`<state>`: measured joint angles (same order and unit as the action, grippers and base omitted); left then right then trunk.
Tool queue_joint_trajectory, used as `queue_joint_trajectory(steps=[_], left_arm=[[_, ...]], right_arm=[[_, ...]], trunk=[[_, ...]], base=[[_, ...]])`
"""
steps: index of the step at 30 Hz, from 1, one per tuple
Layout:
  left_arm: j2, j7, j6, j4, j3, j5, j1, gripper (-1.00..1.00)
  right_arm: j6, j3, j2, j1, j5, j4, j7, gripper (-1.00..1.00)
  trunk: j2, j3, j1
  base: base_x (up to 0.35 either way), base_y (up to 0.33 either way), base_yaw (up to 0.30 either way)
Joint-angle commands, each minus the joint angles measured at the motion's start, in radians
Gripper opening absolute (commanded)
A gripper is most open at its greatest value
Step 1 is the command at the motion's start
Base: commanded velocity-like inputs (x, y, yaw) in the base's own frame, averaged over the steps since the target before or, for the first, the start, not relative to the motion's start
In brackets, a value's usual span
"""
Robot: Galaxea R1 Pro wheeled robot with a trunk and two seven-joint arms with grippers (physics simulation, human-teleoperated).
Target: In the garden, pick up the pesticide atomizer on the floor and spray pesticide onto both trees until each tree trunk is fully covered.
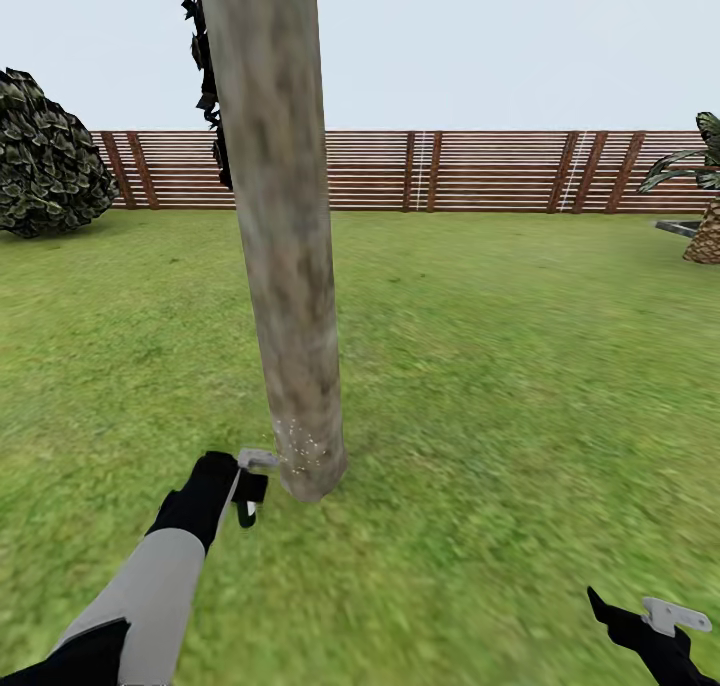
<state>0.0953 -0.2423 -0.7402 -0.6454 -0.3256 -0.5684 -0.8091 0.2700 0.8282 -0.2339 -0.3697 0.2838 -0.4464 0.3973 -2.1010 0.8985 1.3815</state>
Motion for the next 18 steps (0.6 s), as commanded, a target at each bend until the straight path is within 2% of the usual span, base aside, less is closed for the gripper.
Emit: queue_joint_trajectory(steps=[1,9,18], left_arm=[[0.0,0.0,0.0,-0.001,0.0,-0.001,-0.005,-1.0],[0.002,-0.001,0.001,-0.006,0.001,-0.016,-0.027,-1.0],[0.001,-0.002,0.001,-0.008,0.0,-0.021,-0.031,-1.0]], right_arm=[[0.0,0.0,0.0,0.0,0.0,0.0,0.0,1.0],[0.0,0.0,0.0,0.0,0.0,0.0,0.0,1.0],[0.0,0.0,0.0,0.0,0.0,0.0,0.0,1.0]], trunk=[[0.0,0.0,0.0],[0.0,0.0,0.0],[0.0,0.0,0.0]], base=[[0.0,0.0,0.0],[-0.01,0.002,0.0],[-0.277,0.096,0.0]])
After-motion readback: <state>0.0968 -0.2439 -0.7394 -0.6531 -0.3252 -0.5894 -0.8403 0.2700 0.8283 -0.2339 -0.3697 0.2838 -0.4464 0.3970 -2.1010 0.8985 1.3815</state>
